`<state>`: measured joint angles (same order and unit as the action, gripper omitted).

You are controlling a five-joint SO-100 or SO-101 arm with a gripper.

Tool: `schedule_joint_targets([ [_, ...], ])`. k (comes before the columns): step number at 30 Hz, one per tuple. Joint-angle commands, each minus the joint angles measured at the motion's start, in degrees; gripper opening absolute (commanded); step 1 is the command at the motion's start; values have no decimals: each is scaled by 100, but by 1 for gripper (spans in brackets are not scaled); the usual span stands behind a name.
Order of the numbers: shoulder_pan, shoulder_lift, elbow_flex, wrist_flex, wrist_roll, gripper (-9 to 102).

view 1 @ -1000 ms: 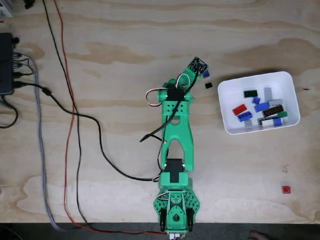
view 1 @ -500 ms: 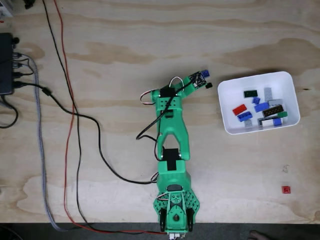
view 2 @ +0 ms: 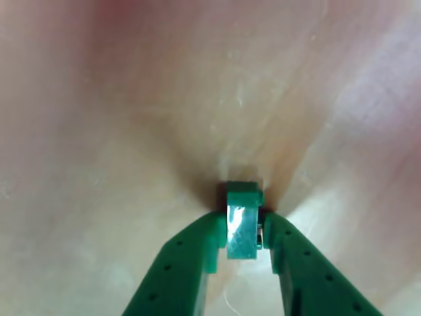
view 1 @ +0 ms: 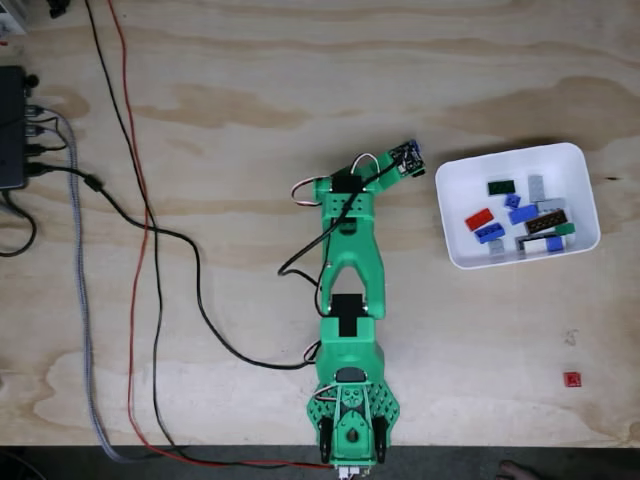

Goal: Put all lego bricks in the bin.

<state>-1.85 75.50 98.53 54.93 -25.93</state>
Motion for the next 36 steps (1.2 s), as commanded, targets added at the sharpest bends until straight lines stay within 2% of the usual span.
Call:
schedule_joint_targets([
  [1, 79, 211, -18, -105, 18, 0],
  [3, 35, 668, -18, 9, 62, 0],
  [5, 26, 1591, -325, 545, -18, 0],
  [9, 580, 2962, -2742, 2039, -809, 0],
  [12, 1556, 2707, -4069, 2364, -1538, 0],
  [14, 2276, 2347, -3981, 2276, -2039, 0],
  [18, 3287, 1758, -2760, 1063, -2812, 0],
  [24, 3841, 1441, -1696, -44, -3621, 2],
  [29, 3814, 1626, -1714, 88, -3700, 16],
  [32, 3595, 1767, -2268, 809, -3507, 22],
  [36, 3146, 2021, -2646, 1204, -3375, 23],
])
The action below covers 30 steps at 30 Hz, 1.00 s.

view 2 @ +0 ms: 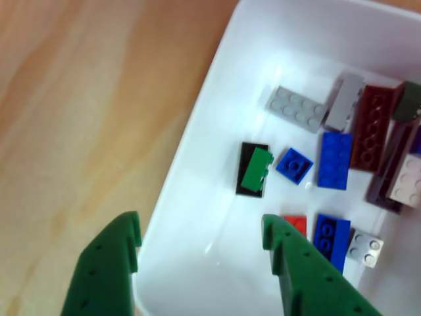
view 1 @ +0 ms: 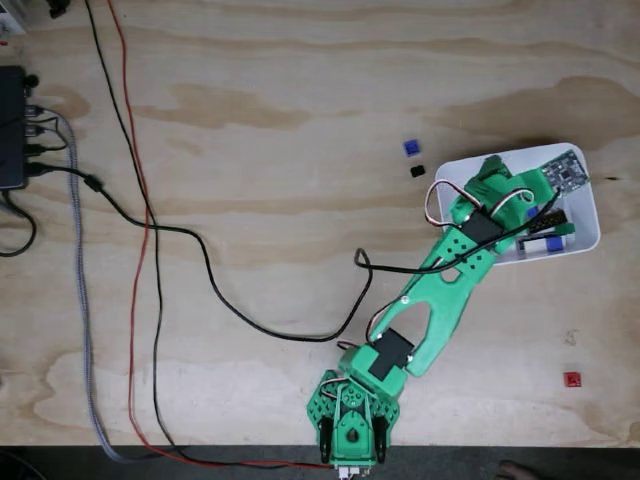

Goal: Put all lego bricks in the bin.

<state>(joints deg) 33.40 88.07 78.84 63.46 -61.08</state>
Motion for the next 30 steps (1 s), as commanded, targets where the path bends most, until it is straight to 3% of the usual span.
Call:
schedule_joint_targets([
  [1, -659, 905, -756, 571, 220, 21],
  [4, -1986, 1230, -1055, 2004, 554, 21],
  [6, -2716, 1292, -536, 2373, 932, 21],
  [11, -3551, 1600, 1986, 1292, 2013, 20],
  [16, -3349, 2215, 3410, 747, 2496, 20],
  [20, -2848, 2707, 3375, 729, 1881, 21],
  [23, -2452, 2804, 3261, 123, 1222, 22],
  [27, -2197, 2303, 2997, -712, 554, 21],
  [30, -2162, 1740, 2566, -729, 422, 21],
])
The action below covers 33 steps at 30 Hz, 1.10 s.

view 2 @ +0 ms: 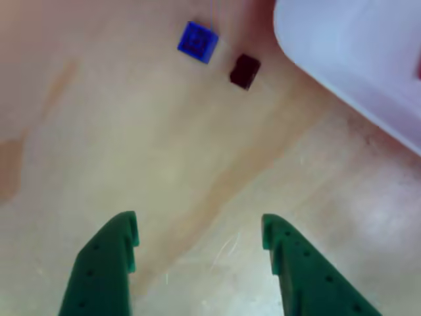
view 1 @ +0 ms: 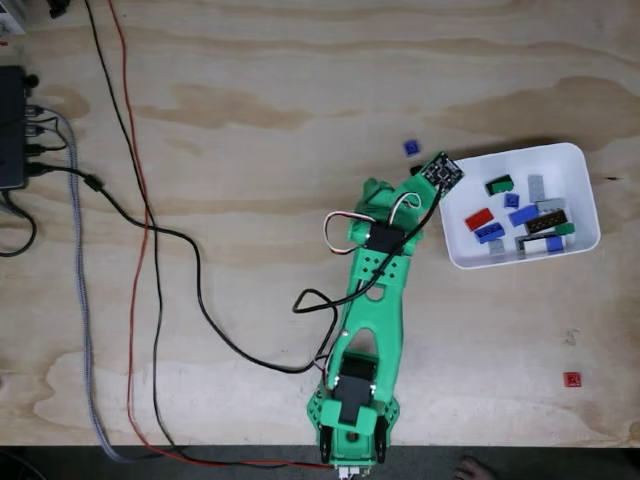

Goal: Put all lego bricks in the bin.

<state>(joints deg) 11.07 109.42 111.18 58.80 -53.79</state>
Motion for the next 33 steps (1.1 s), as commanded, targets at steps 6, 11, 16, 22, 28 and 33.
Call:
schedule_joint_targets([
  [6, 141, -1195, -1679, -149, -721, 21],
  [11, 281, -1854, -2109, -352, -1037, 22],
  [16, 378, -2329, -1819, -967, -1195, 22],
  [22, 185, -2812, -1995, -879, -993, 22],
  [28, -211, -3437, -2821, -334, -747, 22],
  [33, -281, -4131, -3489, -70, -712, 22],
])
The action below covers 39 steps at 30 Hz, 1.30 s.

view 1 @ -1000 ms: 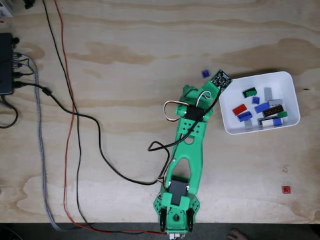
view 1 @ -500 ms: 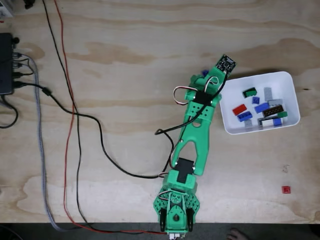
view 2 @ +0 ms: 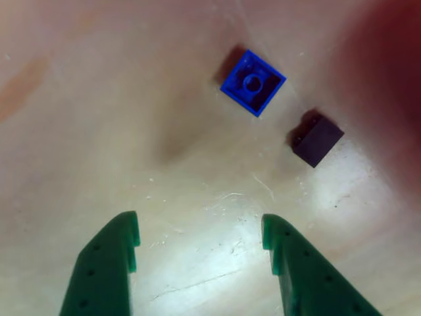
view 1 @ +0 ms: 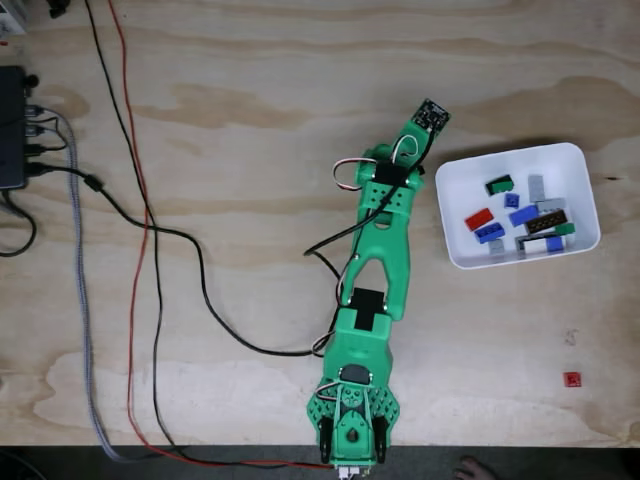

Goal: Put all lego bricks in the bin.

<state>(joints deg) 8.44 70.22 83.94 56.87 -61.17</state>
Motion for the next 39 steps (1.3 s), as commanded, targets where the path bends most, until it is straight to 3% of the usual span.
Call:
schedule_joint_targets([
  [1, 9, -360, -861, 123, 26, 22],
  [16, 1063, -1327, -1679, -141, -422, 16],
  [24, 984, -1169, -1521, -193, -360, 14],
  [39, 747, -1723, -2575, -9, -457, 16],
])
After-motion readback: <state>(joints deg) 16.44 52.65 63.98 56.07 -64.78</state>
